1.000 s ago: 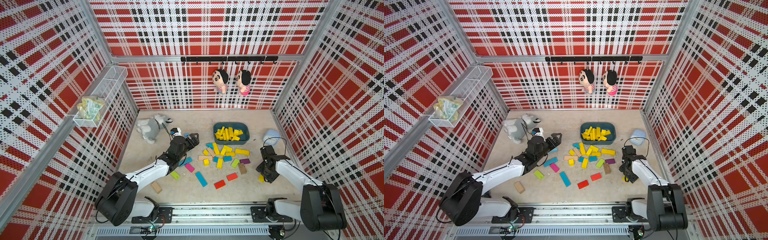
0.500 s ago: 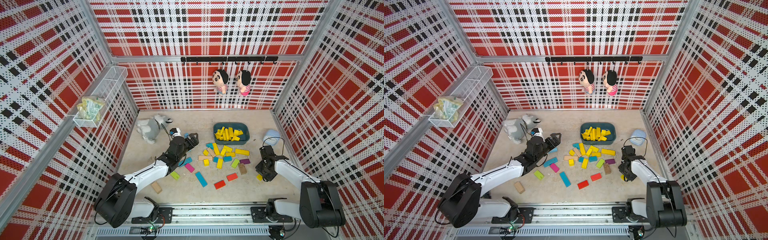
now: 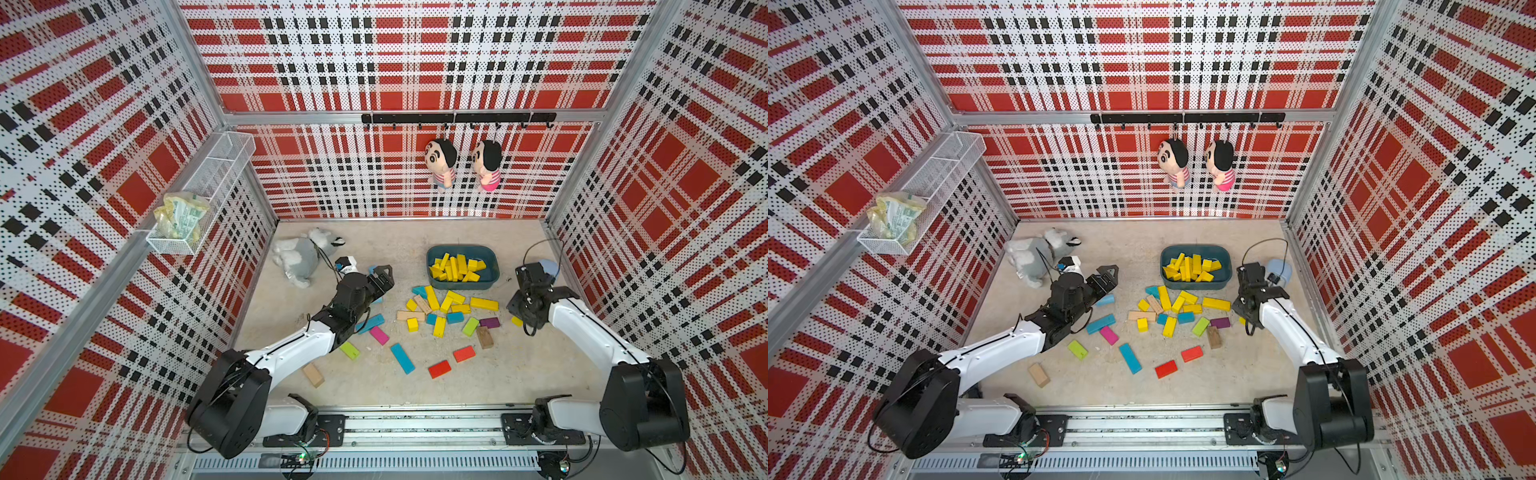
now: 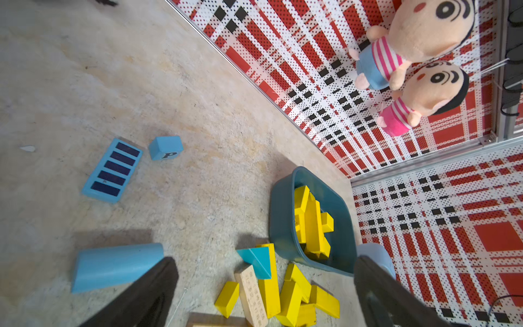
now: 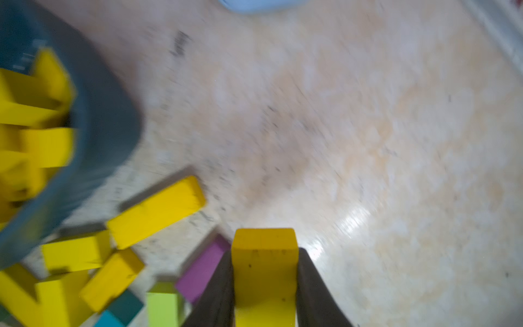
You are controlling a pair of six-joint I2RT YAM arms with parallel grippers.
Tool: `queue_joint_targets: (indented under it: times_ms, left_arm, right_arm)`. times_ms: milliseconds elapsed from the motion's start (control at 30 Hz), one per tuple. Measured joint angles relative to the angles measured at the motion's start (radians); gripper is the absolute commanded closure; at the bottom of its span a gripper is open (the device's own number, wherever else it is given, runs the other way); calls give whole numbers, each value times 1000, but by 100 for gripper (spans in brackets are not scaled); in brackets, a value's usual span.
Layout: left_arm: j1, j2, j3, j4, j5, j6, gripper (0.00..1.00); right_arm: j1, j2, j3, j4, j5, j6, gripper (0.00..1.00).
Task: Pick out the yellow building blocks
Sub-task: Pick up the building block from the center of the board, then place the building block in the storage box.
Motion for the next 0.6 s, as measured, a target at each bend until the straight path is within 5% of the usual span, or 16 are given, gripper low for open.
queue_joint_targets:
  times_ms: [300,600]
  left_arm:
    - [27,-48,-23,-19,-26,-3,1]
    - [57,-108,-93,-42,-34,-6,1]
  right_arm:
    - [132,376,461,41,37,-201,78]
    - [182,669,729,56,-20,-269,74]
